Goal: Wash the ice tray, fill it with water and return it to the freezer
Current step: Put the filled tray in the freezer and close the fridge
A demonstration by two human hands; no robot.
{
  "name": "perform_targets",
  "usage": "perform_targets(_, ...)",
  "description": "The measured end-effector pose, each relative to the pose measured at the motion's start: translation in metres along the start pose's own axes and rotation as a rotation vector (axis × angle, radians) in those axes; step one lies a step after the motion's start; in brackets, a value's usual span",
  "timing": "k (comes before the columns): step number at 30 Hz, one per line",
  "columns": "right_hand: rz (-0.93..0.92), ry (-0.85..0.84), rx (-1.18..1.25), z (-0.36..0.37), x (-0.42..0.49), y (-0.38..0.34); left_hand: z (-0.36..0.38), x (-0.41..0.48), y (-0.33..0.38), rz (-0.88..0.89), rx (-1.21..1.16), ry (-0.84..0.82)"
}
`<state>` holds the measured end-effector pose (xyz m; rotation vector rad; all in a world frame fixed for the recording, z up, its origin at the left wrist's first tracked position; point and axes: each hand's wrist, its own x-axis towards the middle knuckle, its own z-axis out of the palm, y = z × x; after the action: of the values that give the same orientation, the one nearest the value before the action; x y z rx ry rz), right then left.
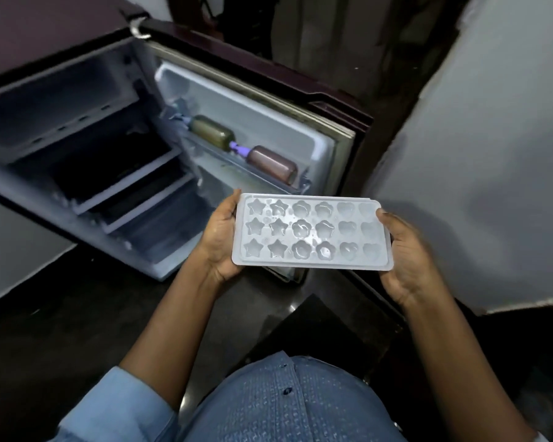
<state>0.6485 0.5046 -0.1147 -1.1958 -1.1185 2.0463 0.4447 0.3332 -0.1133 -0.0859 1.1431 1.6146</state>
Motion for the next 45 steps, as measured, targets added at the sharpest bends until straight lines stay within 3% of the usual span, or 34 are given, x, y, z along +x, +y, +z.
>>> perform_targets(20,0.091,-0.36,-0.244,0.236,-0.003,0.078,-0.196,-0.117,0.057,0.342,-0.276,0.364)
perform_targets(31,0.107,-0.543,-0.321,0.303,0.025,0.087,-0.225,-0.12,0.073,0.452,-0.359,0.533)
perform_targets(45,0.141,-0.557,-0.238,0.345,0.084,0.068,-0.219,-0.065,0.126,0.486,-0.459,0.681)
